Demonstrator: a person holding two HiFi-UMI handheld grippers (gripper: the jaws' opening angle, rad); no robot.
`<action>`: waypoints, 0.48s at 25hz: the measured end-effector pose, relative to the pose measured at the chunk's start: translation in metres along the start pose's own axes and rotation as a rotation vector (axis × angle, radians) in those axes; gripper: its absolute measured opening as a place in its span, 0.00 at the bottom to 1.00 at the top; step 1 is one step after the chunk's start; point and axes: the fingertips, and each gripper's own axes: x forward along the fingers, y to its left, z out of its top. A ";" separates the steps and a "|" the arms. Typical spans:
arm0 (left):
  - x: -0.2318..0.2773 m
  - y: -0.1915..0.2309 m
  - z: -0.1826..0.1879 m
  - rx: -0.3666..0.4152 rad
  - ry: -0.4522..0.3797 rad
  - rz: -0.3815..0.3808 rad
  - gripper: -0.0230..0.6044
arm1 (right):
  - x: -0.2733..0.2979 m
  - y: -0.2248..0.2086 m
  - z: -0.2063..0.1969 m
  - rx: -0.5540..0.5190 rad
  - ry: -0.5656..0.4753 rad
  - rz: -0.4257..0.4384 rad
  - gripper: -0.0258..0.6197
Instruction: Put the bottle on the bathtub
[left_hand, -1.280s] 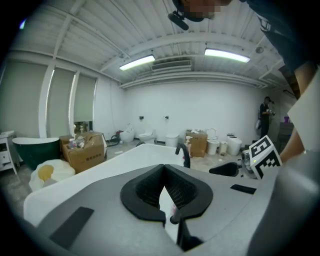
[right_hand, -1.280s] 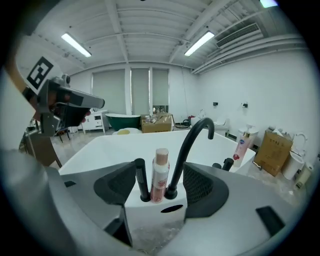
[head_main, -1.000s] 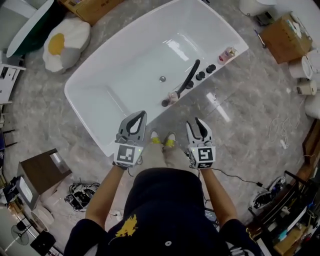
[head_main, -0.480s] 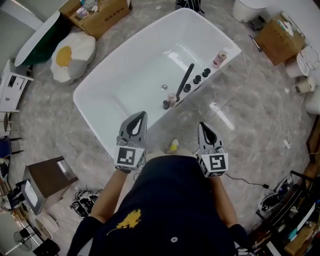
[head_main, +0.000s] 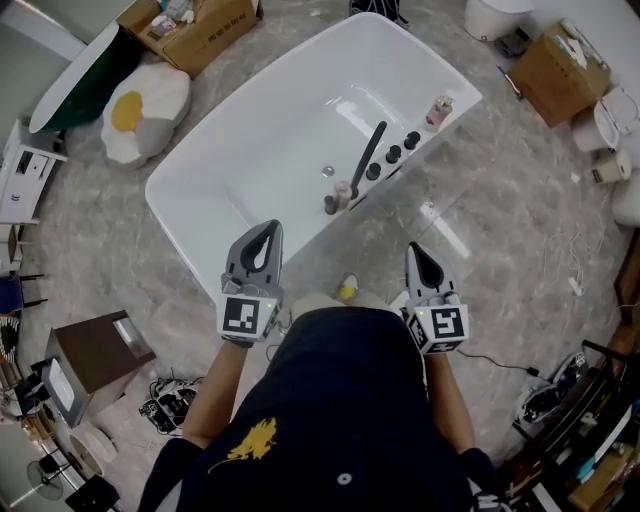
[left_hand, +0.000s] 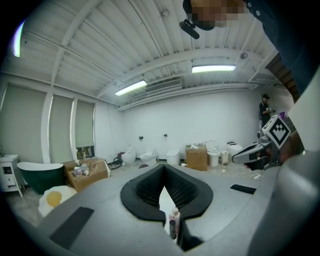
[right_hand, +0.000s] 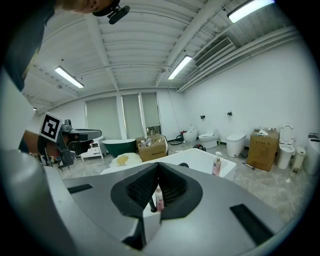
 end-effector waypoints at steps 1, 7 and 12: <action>-0.001 0.000 0.001 0.008 0.002 -0.001 0.07 | -0.001 0.000 0.001 0.002 -0.002 0.001 0.04; -0.001 0.002 0.007 0.033 -0.003 0.002 0.07 | 0.001 -0.001 0.008 0.004 -0.028 0.003 0.04; 0.002 0.003 0.013 0.034 -0.011 -0.005 0.07 | 0.000 0.002 0.013 0.015 -0.040 0.001 0.04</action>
